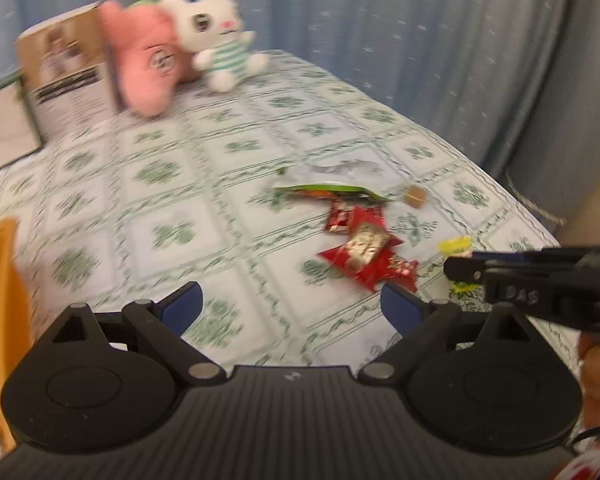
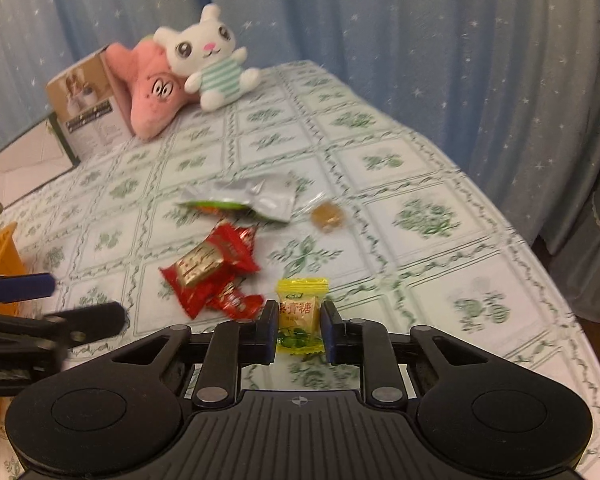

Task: Organize snacks
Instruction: 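Grasp a red-and-white candy with the left tool while the right tool grasps the yellow packet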

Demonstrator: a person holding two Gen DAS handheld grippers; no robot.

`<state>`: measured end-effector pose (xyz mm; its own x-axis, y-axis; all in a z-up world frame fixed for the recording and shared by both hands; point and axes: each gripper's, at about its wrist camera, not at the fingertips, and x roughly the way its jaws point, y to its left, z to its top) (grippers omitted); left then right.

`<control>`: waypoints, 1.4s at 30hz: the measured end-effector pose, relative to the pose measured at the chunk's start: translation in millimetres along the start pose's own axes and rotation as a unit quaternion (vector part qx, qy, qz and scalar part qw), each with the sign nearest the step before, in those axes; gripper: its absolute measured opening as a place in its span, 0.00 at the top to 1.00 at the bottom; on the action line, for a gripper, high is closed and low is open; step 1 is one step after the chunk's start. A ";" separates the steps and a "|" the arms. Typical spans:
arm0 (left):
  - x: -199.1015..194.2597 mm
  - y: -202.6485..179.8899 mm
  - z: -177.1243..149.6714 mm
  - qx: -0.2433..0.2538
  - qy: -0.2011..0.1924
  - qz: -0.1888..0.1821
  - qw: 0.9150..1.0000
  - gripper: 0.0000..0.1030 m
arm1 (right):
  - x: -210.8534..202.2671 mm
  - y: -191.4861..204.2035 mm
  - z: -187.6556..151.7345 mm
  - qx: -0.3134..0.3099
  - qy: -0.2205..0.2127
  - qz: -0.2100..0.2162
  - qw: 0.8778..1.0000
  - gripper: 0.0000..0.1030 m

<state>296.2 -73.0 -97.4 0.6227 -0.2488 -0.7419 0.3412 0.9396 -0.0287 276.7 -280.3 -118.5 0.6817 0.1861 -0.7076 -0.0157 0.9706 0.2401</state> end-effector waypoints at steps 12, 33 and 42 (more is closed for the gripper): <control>54.6 -34.9 21.0 0.123 -0.013 -0.034 0.992 0.47 | 3.6 -22.3 -6.1 0.040 0.000 -0.005 0.999 0.78; -14.8 -18.3 -28.2 0.011 0.012 0.022 1.000 0.78 | -13.3 7.6 -20.5 -0.006 -0.012 0.029 0.999 0.78; -83.5 -12.9 -60.4 -0.056 0.008 0.049 0.997 0.78 | -67.6 41.4 -49.4 -0.036 -0.002 0.043 0.998 0.78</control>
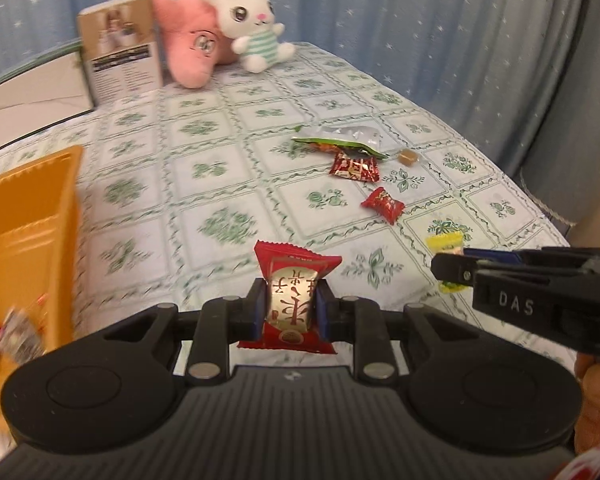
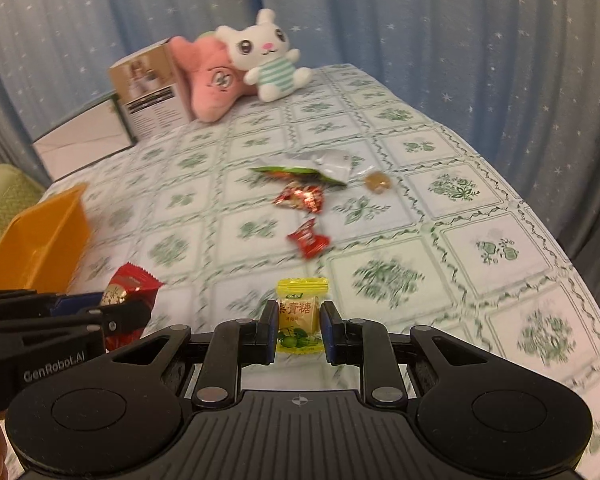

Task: Organize snacks
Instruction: 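Grasp a red-and-white candy with the left tool while the right tool grasps the yellow packet, then carry both snacks over the orange tray and open both tools to drop them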

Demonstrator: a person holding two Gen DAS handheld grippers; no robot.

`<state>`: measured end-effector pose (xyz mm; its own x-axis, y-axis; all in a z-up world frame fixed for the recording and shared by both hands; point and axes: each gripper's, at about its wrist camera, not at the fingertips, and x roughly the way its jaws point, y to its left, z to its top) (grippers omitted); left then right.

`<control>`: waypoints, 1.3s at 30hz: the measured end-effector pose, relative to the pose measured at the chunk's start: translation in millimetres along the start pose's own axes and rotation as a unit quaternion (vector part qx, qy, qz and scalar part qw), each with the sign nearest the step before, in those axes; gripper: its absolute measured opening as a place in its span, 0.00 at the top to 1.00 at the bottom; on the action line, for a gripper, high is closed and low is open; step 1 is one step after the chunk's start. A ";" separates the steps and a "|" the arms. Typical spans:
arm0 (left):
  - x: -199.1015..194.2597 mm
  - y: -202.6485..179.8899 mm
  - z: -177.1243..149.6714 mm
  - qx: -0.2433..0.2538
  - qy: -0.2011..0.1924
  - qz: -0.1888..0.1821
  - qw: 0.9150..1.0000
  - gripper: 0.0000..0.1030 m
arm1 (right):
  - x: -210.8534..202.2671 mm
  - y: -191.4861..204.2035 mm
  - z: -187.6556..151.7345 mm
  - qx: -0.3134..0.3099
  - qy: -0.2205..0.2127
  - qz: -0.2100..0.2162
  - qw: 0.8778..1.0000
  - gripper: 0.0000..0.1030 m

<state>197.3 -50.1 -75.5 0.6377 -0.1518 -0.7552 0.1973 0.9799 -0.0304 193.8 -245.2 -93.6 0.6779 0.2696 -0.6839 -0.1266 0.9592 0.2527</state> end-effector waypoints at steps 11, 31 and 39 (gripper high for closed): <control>-76.7 16.5 -28.5 -0.034 -0.016 0.022 0.999 0.78 | -63.4 46.1 -16.8 -0.041 -0.016 0.018 0.999 0.78; -145.4 60.4 -44.6 -0.085 -0.054 0.063 0.993 0.78 | -94.9 112.8 -18.9 -0.095 -0.025 0.067 0.993 0.78; -158.5 81.5 -47.6 -0.100 -0.061 0.076 0.990 0.78 | -91.7 138.1 -16.6 -0.113 -0.022 0.088 0.989 0.78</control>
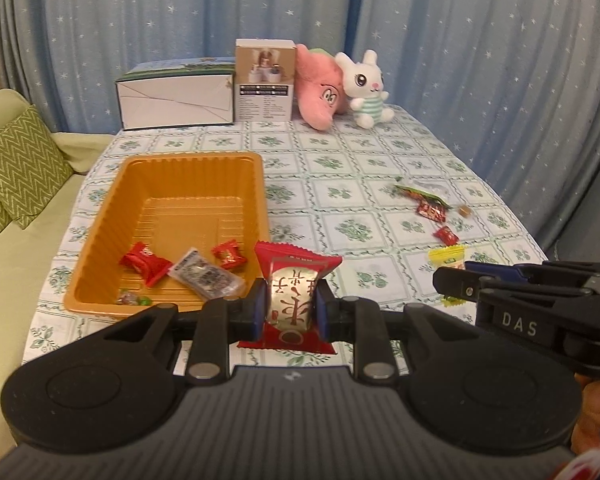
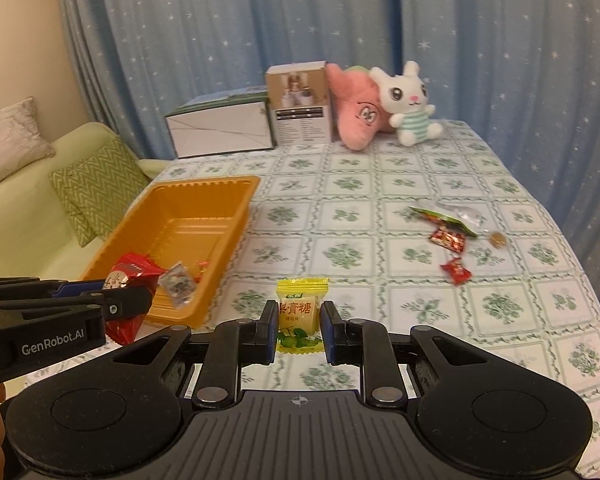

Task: Organize snacks
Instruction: 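Carry both snacks over the orange tray and open both tools to drop them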

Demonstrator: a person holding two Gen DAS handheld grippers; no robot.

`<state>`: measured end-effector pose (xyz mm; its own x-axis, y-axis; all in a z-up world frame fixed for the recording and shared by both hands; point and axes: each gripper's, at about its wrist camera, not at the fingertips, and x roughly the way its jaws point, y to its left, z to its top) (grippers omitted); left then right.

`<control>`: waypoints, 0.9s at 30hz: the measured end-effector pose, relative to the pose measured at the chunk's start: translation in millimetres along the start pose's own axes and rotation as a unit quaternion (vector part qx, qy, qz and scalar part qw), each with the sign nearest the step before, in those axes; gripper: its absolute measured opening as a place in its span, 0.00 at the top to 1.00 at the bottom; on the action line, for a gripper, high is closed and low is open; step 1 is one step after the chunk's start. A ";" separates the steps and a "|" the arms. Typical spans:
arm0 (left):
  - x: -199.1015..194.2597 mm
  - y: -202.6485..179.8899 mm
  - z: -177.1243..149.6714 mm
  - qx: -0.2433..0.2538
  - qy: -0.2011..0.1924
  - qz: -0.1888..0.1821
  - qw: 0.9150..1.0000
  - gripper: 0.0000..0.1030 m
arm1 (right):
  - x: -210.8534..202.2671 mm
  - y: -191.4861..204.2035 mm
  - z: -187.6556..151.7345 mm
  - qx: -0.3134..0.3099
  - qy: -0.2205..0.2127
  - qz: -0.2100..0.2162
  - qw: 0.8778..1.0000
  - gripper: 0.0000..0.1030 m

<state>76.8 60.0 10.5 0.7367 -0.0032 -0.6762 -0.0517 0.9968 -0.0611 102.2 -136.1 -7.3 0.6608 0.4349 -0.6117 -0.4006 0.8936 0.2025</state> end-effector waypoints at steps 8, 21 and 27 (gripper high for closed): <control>-6.6 24.5 2.2 -0.015 -0.004 0.015 1.000 0.78 | 10.7 22.2 8.6 -0.017 0.002 0.021 1.000 0.78; -7.8 70.4 12.8 -0.040 -0.007 0.045 0.998 0.78 | 35.5 53.8 24.9 -0.043 0.009 0.052 0.998 0.78; 0.3 85.5 14.7 -0.039 0.001 0.051 0.998 0.78 | 48.6 64.8 31.2 -0.049 0.013 0.062 0.997 0.78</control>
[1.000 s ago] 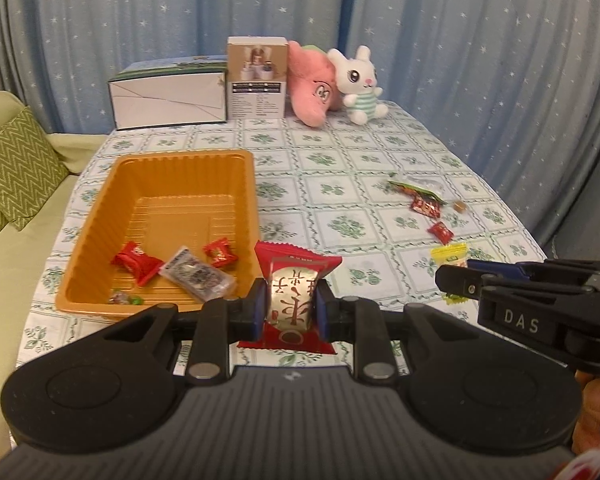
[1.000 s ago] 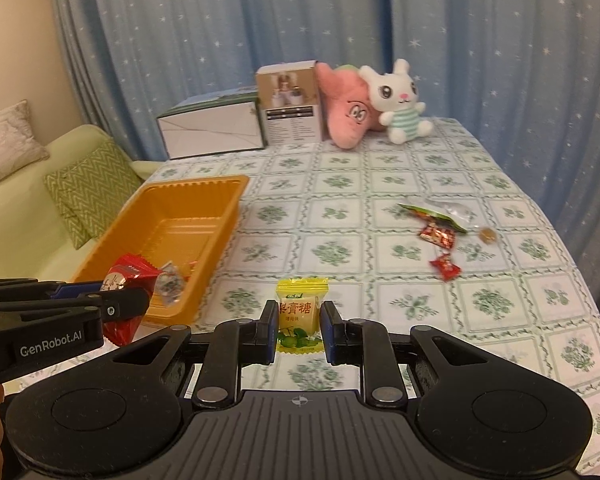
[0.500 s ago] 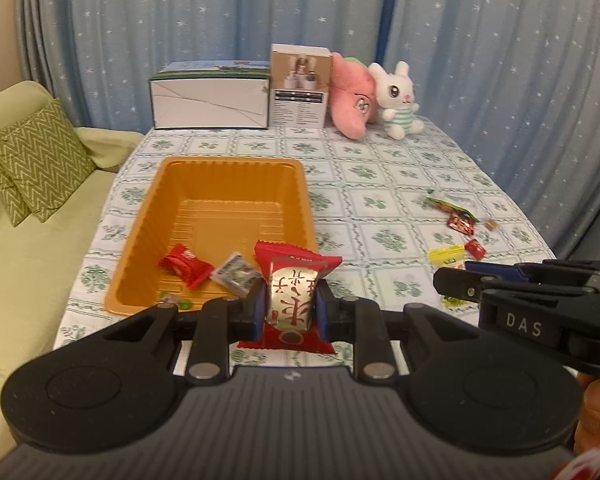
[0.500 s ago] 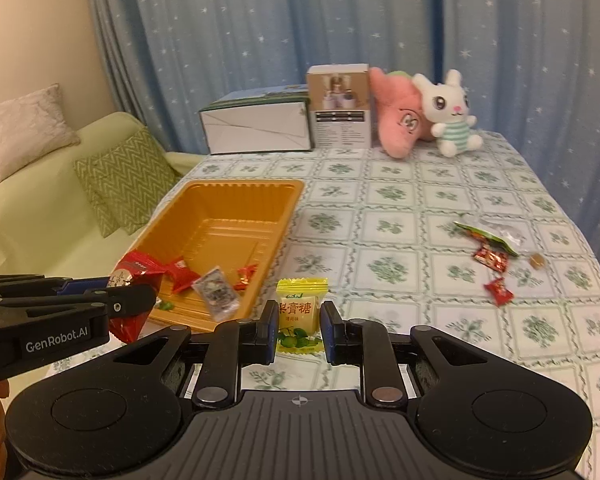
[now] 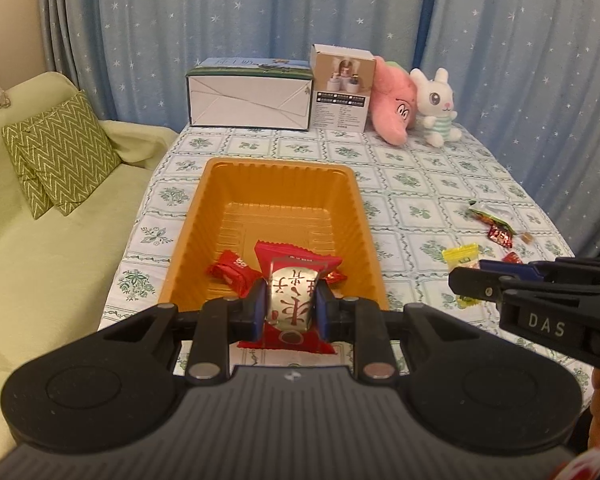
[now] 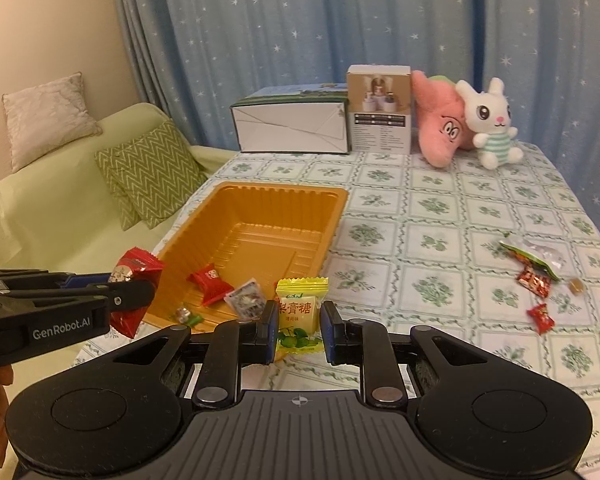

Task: Organize snacks
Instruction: 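Carry both snacks over the orange tray and open both tools to drop them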

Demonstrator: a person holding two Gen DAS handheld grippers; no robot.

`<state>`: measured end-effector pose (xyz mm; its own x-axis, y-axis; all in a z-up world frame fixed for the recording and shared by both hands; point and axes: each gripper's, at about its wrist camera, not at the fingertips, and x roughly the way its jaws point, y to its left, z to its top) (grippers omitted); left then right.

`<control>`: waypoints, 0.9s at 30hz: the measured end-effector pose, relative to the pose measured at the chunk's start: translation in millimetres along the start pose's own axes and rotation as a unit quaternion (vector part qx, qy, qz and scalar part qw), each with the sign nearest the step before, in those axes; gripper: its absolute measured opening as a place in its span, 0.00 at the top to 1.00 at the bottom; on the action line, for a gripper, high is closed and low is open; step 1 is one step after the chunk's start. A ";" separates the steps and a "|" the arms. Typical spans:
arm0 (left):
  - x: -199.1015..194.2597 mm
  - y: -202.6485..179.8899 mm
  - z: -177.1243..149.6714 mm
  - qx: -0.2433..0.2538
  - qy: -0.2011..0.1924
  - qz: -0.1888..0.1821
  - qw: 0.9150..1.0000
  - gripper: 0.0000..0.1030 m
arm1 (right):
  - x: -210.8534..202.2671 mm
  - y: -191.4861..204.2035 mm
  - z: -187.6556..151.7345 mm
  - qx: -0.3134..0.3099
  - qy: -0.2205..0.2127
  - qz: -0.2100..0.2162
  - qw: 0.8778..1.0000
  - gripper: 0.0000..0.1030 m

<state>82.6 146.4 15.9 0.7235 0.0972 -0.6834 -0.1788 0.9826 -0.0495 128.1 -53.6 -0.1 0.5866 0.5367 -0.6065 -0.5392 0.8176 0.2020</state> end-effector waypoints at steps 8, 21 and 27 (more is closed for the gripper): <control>17.0 18.3 3.9 -0.003 0.012 -0.002 1.000 0.78 | 23.7 5.1 10.1 -0.002 0.009 0.010 1.000 0.78; 64.8 44.4 13.2 -0.009 0.038 -0.010 0.999 0.78 | 70.6 6.3 23.1 0.011 0.028 0.022 0.999 0.78; 85.2 47.7 17.6 -0.006 0.044 -0.017 0.999 0.78 | 87.8 5.2 27.8 0.018 0.033 0.025 0.999 0.78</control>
<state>147.5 204.4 -31.9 0.6677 0.0490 -0.7428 -0.1630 0.9832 -0.0817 193.6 3.6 -30.9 0.5173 0.5628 -0.6448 -0.5433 0.7981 0.2607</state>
